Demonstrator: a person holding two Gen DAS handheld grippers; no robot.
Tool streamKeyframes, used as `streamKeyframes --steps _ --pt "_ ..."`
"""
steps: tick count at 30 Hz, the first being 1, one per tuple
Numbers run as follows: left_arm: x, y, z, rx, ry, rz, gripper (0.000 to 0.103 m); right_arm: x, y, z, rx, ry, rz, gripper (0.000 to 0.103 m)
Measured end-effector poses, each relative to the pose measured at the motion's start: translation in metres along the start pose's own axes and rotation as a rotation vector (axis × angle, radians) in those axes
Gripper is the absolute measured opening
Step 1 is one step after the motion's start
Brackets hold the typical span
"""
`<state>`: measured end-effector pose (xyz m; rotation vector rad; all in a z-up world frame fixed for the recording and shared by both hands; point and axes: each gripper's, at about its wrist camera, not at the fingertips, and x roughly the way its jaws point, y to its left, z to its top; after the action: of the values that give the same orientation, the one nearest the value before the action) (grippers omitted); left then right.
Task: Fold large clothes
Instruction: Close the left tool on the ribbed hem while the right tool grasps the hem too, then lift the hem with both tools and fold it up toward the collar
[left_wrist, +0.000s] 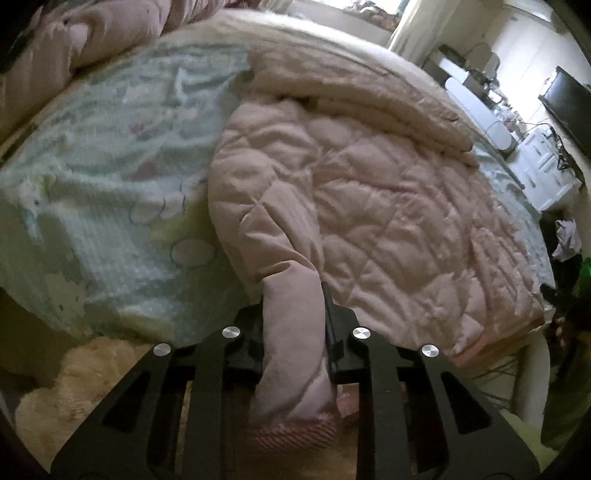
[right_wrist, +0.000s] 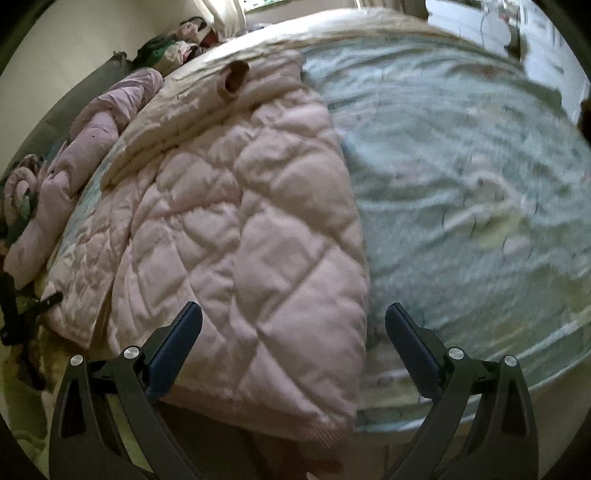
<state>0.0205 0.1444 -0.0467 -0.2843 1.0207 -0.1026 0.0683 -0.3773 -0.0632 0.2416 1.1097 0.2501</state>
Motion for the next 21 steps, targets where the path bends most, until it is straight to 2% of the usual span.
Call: streamKeyframes --steps 4,7,8,9,10,14,17,20,21 --pt "-0.016 -0.004 0.004 0.001 -0.051 -0.01 0.015 0.006 -0.011 -0.011 0.03 0.045 0.018 0.099" --pt "-0.018 -0.004 0.005 0.005 -0.058 -0.007 0.015 0.008 -0.013 -0.019 0.033 0.06 0.041 0.097" --pt "-0.017 -0.005 0.005 0.005 -0.056 -0.006 0.015 0.01 -0.012 -0.022 0.03 0.067 0.047 0.093" --pt "-0.016 -0.005 0.005 0.006 -0.055 -0.003 0.015 0.011 -0.013 -0.024 0.028 0.079 0.054 0.079" --pt "-0.016 -0.005 0.004 0.007 -0.053 -0.001 0.015 0.013 -0.015 -0.027 0.032 0.091 0.071 0.072" --pt "-0.013 -0.002 0.001 0.003 -0.043 0.007 0.015 0.016 -0.019 -0.035 0.062 0.102 0.138 0.061" --pt "-0.01 -0.001 -0.002 0.005 -0.031 0.013 0.017 0.016 -0.019 -0.038 0.068 0.092 0.152 0.056" --pt "-0.006 0.004 -0.006 -0.006 -0.01 0.021 0.019 0.008 -0.014 -0.036 0.041 0.065 0.163 0.034" --pt "-0.004 0.007 -0.007 -0.014 -0.005 0.023 0.021 0.003 -0.01 -0.035 0.026 0.049 0.169 0.03"
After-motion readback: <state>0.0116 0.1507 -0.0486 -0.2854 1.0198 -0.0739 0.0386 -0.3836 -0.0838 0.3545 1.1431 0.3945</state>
